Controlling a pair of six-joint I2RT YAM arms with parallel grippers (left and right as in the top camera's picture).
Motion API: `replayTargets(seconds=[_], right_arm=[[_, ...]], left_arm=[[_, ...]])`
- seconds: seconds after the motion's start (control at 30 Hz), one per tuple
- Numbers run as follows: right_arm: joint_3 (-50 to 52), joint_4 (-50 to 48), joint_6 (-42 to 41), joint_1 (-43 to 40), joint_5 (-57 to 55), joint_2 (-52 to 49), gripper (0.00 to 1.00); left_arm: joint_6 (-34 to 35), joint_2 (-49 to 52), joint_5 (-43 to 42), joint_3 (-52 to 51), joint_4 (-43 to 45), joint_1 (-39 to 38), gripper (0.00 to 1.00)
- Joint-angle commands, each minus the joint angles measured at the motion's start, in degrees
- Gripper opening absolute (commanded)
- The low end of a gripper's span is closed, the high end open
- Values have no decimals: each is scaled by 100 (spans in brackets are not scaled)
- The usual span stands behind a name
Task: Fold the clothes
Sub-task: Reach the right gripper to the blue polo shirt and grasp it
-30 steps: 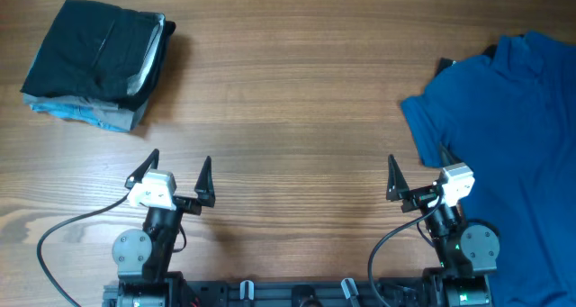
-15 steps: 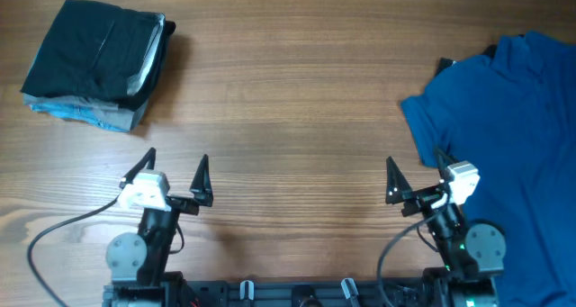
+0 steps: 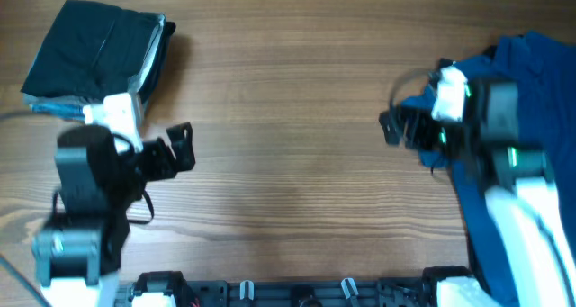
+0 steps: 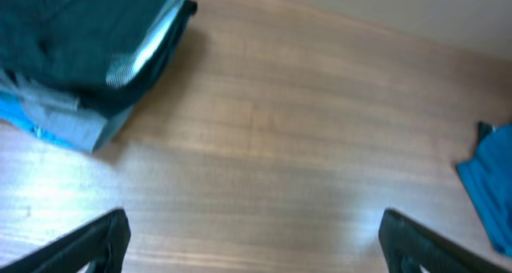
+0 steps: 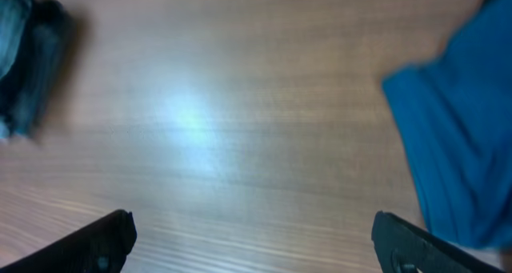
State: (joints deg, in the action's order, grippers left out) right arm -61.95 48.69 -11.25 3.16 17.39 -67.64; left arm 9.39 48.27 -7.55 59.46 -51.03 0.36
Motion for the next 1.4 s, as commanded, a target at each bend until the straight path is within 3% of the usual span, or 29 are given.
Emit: replayTargets(seconds=[0.0,0.17,0.3,0.43,0.63,0.7,0.73,0.77,0.83,0.87,1.1,1.23,1.37], right_arm=[[-955,214,402,-24,109,-1502,100],[-1113,-509,160,-107,-107,-2699,100],[-1113,-975,-496,-291,-1075,-3335,98],[-1110,-1248,-542,-356,-1871,-3805,98],[-1095,-1263,-549,-356,-2037,-4428,88],[-1093,-1263,-544,-363,-2046,-4553,69],[-1093,-1268,-553,-374,-2041,-4568,66],[-1095,-1272,-575,-391,-2044,-4562,53],[-1099,-1263,-566,-435,-2046,-4437,13],[-1115,-1222,-568,-476,-2044,-4321,5],[-1416,-1108,-470,-1180,-1939,-2800,4],[-1510,-1440,251,-1239,-855,-1803,4],[-1510,-1390,426,-697,603,-1106,4]], left_arm=[[52,807,-330,824,-505,-26,100],[46,1174,-437,892,-542,-26,100],[52,1228,-505,892,-544,-26,100],[52,1228,-505,892,-592,-26,100],[50,1228,-505,892,-684,-26,100],[50,1228,-503,892,-688,-26,100],[50,1228,-503,892,-688,-26,100],[50,1228,-503,892,-691,-26,100],[50,1228,-503,892,-693,-26,100],[50,1228,-503,892,-693,-26,100],[48,1226,-501,892,-688,-24,100],[48,1220,-501,892,-688,-24,100],[13,1117,-258,1008,-671,28,100]])
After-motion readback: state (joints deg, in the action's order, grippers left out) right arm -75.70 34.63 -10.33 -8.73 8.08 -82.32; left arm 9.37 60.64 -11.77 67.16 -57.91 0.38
